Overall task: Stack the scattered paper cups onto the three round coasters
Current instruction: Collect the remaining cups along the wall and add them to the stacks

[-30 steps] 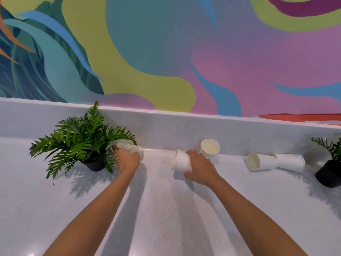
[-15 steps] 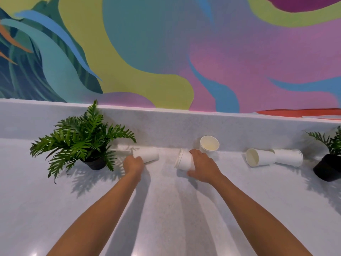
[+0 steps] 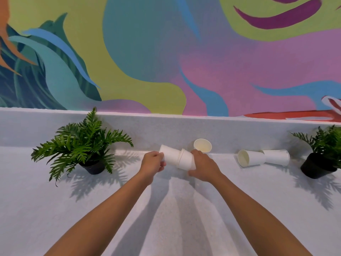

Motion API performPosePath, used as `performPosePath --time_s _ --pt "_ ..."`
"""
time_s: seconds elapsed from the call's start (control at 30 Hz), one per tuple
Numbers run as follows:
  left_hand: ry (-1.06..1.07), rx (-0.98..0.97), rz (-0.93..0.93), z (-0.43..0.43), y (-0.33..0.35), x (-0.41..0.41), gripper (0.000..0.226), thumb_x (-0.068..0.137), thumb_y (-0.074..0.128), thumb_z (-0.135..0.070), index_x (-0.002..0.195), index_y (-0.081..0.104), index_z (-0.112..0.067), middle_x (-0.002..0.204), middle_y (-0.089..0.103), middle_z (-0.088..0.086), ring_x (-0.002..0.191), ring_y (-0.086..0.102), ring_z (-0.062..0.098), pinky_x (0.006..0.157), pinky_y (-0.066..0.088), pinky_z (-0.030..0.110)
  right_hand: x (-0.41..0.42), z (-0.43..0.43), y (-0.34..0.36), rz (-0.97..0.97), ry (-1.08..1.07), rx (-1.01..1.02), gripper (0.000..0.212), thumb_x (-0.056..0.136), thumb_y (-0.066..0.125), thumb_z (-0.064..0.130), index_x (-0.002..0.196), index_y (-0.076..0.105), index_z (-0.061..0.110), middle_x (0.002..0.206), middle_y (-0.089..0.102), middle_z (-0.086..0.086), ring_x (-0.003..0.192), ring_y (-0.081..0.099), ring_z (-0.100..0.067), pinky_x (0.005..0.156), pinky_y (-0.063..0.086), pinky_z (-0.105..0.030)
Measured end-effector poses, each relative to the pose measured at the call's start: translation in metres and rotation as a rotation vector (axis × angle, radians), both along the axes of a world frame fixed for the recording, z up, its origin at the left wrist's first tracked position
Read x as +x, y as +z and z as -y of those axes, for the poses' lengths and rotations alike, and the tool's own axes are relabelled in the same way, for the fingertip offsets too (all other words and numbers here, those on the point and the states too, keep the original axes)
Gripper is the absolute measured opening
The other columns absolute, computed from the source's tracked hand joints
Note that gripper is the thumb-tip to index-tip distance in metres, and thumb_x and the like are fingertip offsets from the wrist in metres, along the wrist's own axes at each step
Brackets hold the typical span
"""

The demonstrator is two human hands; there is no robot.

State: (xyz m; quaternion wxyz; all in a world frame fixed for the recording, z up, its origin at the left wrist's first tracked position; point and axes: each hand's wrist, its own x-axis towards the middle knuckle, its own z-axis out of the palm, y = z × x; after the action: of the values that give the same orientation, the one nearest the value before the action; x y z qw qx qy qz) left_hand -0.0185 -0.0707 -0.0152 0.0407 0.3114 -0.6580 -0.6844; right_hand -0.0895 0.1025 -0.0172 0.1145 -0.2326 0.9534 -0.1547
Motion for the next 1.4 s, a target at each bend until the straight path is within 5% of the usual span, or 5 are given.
performPosePath --time_s 0.2,0.47,0.6,0.97,1.4 --pt "-0.283 -0.142 0.002 -0.017 0.002 -0.001 0.029 0.101 0.038 -0.021 0.101 0.061 -0.004 0.086 0.057 0.01 0.067 0.053 0.016 0.068 0.049 0.028 0.003 0.006 -0.002 0.017 0.061 -0.055 0.068 0.073 0.078 0.029 0.13 0.043 0.017 0.123 0.055 -0.003 0.107 0.056 -0.023 0.087 0.051 -0.038" --pt "-0.564 -0.548 0.015 -0.056 0.012 -0.012 0.054 0.1 0.027 -0.05 0.122 0.052 -0.008 0.122 0.046 0.008 0.102 0.052 0.02 0.085 0.037 0.027 -0.007 -0.022 -0.005 0.135 -0.041 -0.168 0.072 0.072 0.081 0.03 0.132 0.041 0.017 0.124 0.058 -0.003 0.11 0.058 -0.024 0.092 0.051 -0.038" --pt "-0.455 -0.699 -0.026 -0.066 0.01 -0.03 0.046 0.101 0.033 -0.043 0.107 0.063 -0.008 0.116 0.052 0.01 0.103 0.056 0.025 0.088 0.039 0.03 -0.018 -0.051 -0.007 0.202 -0.095 -0.209 0.072 0.07 0.081 0.017 0.132 0.045 0.014 0.124 0.058 -0.006 0.113 0.057 -0.025 0.092 0.047 -0.034" --pt "-0.684 -1.296 0.005 -0.068 -0.012 -0.084 0.056 0.09 0.058 -0.011 0.141 0.037 -0.022 0.146 0.039 -0.003 0.117 0.05 0.024 0.087 0.054 0.038 -0.032 -0.096 -0.021 0.281 -0.297 -0.339 0.06 0.066 0.084 0.02 0.115 0.051 0.015 0.106 0.06 -0.002 0.098 0.059 -0.022 0.08 0.048 -0.032" --pt "-0.71 -1.529 -0.019 -0.073 -0.024 -0.087 0.022 0.096 0.048 -0.014 0.114 0.06 -0.009 0.108 0.061 0.007 0.098 0.057 0.024 0.069 0.044 0.031 -0.04 -0.095 -0.022 0.267 -0.343 -0.472 0.048 0.065 0.083 0.012 0.105 0.056 0.013 0.098 0.062 -0.002 0.09 0.06 -0.021 0.077 0.049 -0.034"
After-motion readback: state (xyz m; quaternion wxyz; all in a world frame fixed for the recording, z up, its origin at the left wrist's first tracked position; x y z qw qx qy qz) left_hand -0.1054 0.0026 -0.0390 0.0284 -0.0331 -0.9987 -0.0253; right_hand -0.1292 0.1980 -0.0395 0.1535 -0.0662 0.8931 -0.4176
